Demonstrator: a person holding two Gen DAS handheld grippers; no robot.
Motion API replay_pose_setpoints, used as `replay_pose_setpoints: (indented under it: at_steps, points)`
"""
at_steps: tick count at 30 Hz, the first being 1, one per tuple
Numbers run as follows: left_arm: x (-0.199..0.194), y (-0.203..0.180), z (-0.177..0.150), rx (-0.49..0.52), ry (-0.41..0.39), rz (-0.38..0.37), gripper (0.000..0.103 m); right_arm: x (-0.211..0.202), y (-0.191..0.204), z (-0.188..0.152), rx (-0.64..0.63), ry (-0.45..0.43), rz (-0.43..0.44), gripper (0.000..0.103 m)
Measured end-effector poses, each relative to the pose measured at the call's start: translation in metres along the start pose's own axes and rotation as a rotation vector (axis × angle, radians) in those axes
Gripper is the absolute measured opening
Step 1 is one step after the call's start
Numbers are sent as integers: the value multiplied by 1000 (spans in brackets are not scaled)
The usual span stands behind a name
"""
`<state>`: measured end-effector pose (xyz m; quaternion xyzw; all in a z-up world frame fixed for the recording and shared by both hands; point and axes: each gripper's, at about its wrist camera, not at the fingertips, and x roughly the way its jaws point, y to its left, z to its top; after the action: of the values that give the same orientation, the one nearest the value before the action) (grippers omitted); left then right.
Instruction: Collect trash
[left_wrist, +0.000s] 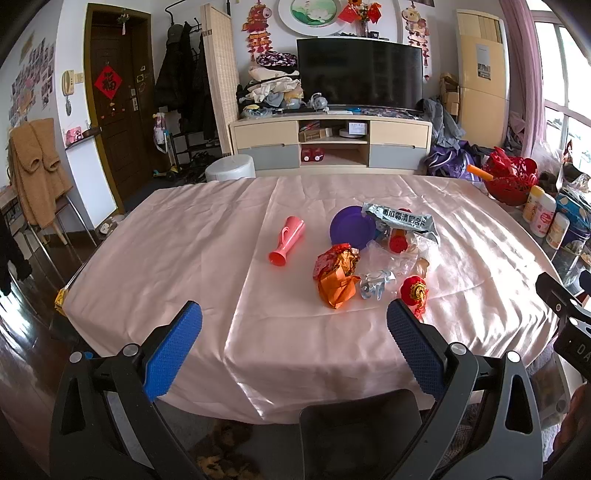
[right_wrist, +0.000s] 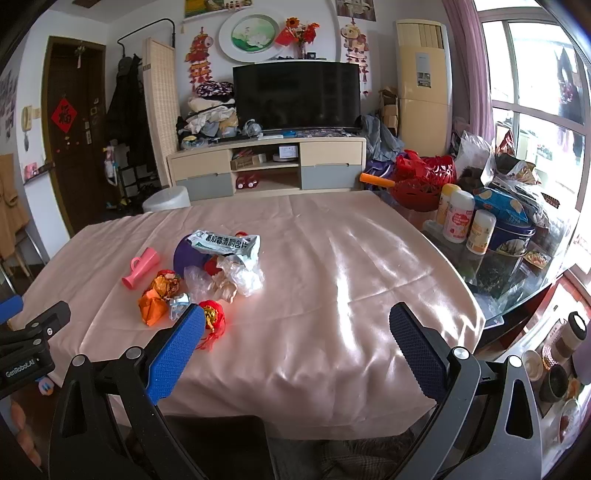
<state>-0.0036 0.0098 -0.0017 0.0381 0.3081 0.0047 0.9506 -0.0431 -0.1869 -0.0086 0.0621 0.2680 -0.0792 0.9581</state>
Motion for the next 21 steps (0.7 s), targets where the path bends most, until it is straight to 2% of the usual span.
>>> replay_pose_setpoints:
  at_steps: [21]
  points:
    - [2, 8, -6, 7, 15, 12, 95, 0, 1, -2, 0, 6, 6, 100]
